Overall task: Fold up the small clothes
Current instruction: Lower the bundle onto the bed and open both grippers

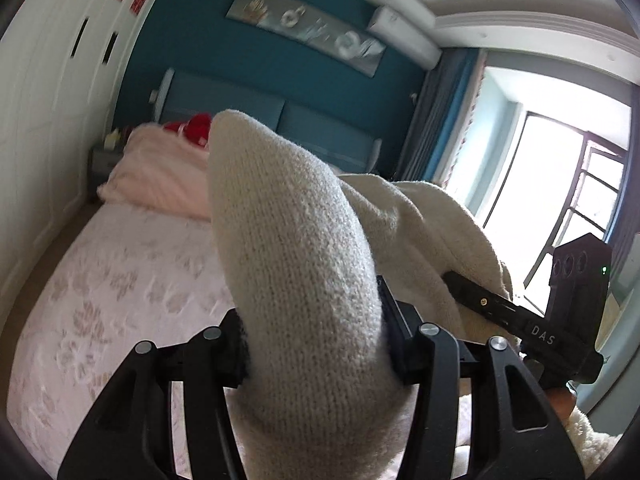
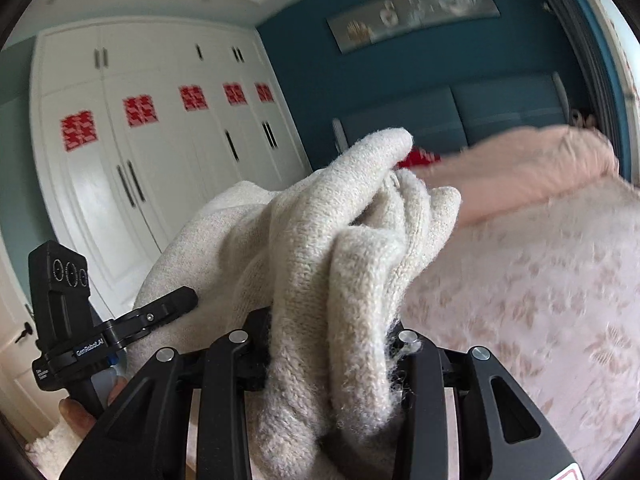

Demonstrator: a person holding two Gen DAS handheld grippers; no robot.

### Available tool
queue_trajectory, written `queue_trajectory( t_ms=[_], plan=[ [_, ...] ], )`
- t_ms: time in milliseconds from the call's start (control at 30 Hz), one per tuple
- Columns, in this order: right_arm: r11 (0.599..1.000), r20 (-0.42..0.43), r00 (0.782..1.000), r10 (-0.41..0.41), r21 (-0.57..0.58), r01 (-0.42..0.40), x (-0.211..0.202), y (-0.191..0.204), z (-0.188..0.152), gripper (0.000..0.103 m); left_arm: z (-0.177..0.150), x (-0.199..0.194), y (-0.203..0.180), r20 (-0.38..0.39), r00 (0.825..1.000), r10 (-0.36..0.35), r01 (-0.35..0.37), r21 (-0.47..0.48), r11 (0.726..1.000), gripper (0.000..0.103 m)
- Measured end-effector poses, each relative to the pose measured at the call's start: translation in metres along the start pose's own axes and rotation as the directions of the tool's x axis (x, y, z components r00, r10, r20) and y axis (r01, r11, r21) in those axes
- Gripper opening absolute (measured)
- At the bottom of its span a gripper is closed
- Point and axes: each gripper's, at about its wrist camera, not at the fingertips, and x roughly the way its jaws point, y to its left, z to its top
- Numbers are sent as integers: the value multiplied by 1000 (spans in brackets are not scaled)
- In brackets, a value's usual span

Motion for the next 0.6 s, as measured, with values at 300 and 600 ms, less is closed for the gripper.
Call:
queue_trajectory(
  t_ms=[300,600],
  plan=[
    [985,-261,959,-107,103,138,117,-63,-126,44,-114,96,99,-256,966,39,-73,-125,989,57],
    [948,-404,889,-216,131,290,111,-100,-203,46,-207,81,129,-376,903,207,-270,-122,955,67]
  ],
)
